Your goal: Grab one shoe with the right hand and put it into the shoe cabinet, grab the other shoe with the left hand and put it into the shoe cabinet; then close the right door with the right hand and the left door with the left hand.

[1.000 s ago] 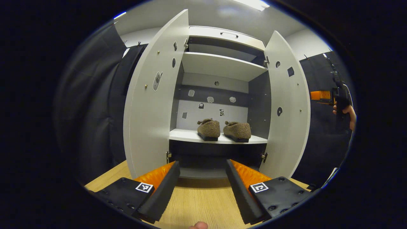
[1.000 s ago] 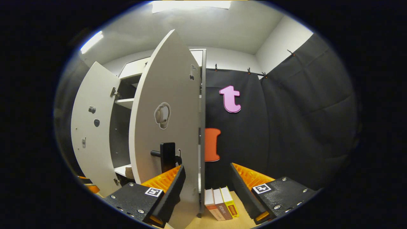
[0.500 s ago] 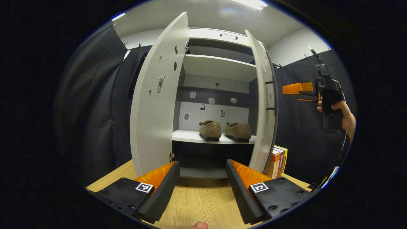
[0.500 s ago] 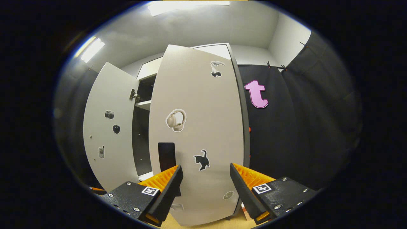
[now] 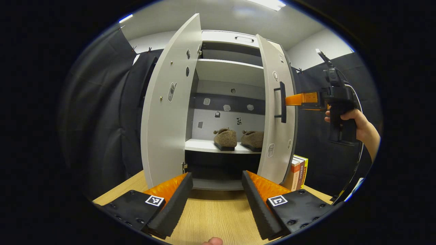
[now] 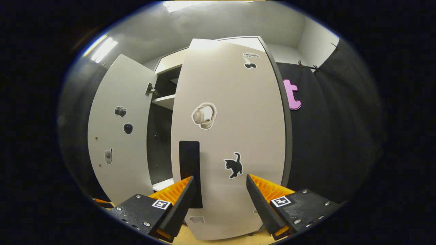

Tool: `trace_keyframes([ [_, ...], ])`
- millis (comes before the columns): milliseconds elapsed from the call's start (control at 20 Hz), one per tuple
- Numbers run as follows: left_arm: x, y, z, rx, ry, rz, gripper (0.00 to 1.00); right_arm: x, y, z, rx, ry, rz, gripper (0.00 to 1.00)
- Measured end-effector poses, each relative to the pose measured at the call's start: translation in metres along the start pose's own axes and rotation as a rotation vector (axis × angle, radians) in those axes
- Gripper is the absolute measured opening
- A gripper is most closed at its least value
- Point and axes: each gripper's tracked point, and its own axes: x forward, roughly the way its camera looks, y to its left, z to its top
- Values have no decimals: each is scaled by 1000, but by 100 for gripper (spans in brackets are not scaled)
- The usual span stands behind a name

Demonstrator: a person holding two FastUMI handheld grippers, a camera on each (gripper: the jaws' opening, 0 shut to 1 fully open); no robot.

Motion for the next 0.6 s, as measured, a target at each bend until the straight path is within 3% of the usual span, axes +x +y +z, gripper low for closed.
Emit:
trace_keyframes([
  [100,0,2,0,-1,0,3,99,7,2,-2,12,6,-3,92],
  [150,0,3,0,-1,1,5,91,10,3,-3,22,14,-6,92],
  [200,0,3,-1,-2,2,7,95,14,4,-5,29,19,-8,92],
  [500,1,9,-9,-24,21,18,95,49,12,-10,28,47,-35,92],
  [600,1,11,-9,-26,21,17,99,62,17,-9,13,40,-41,92],
])
